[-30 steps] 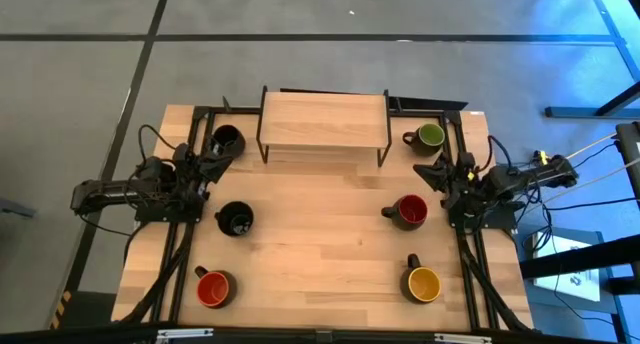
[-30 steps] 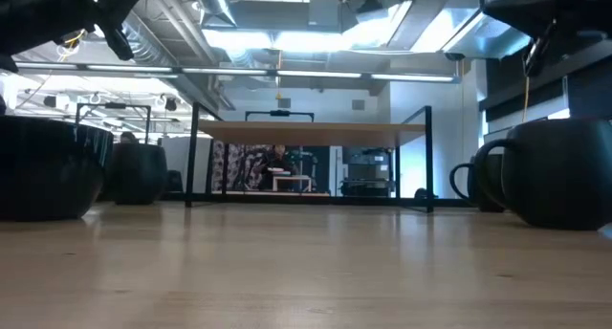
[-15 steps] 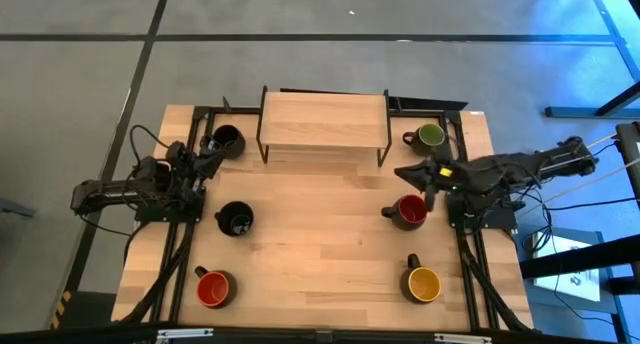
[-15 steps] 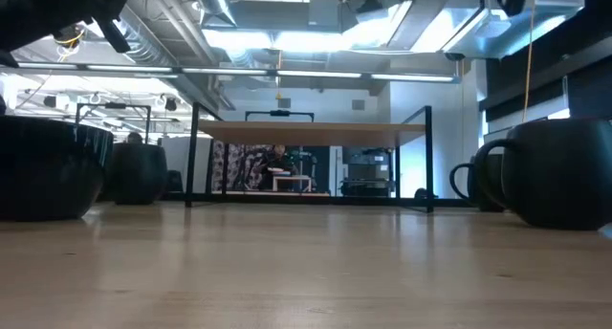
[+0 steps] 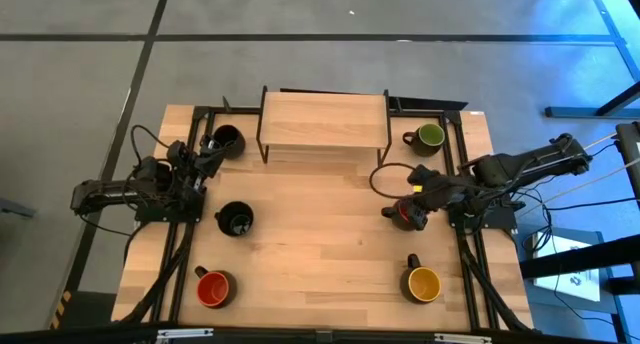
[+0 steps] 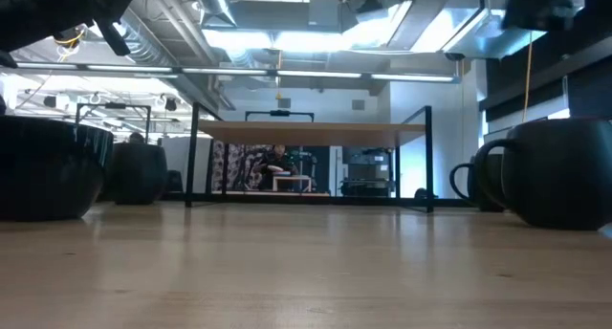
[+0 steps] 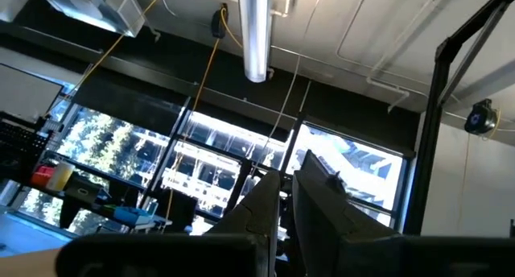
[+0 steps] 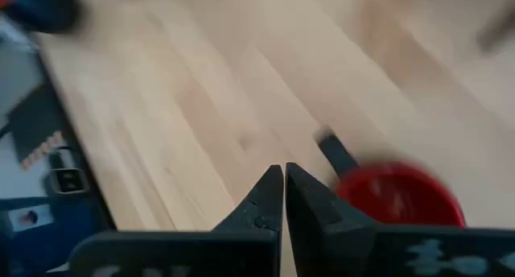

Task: Place coffee mugs
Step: Put the red mug on the shelf

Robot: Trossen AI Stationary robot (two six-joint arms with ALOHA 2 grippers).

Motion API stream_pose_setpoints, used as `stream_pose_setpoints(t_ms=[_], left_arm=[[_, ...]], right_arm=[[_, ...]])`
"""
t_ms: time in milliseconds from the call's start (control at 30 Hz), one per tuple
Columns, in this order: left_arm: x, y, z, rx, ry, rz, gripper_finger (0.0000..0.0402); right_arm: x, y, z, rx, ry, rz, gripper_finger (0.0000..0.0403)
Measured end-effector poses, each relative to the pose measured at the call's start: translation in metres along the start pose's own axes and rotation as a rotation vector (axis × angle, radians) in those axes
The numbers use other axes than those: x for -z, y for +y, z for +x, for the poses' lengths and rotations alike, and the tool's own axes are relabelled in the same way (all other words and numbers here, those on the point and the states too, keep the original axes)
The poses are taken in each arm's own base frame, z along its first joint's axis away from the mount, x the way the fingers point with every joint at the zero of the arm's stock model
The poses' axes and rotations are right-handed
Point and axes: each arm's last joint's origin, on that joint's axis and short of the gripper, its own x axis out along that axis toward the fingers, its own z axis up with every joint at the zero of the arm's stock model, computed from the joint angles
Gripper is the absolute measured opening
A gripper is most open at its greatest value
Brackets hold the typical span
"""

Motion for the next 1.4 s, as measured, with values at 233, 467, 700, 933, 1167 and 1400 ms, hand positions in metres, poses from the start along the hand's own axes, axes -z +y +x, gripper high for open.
stream_pose_setpoints(t_ms=[233,467,700,933,1167,1400], left_arm=[[0.0,0.001,0.0,-0.019,-0.008,-0.007,0.0032],[0.0,0.001,0.0,-0.02,-0.009,-0.034,0.0032],[0.0,0.001,0.0,-0.02,-0.009,-0.036,0.0032],[0.0,0.001,0.0,-0.02,-0.009,-0.058,0.0032],[0.0,0.001,0.0,-0.02,-0.01,-0.059,0.0032],[0.0,0.001,0.0,-0.019,-0.01,-0.059,0.0032]], right_arm=[[0.012,-0.017,-0.001,0.197,0.112,0.248,0.0022],[0.017,-0.028,-0.004,0.322,0.156,0.351,0.0136],[0.007,-0.037,0.004,0.4,0.152,0.368,0.022],[0.009,-0.056,0.034,0.42,0.267,0.385,0.0229],[0.018,-0.067,0.057,0.395,0.295,0.393,0.0229],[0.027,-0.074,0.071,0.391,0.315,0.403,0.0181]])
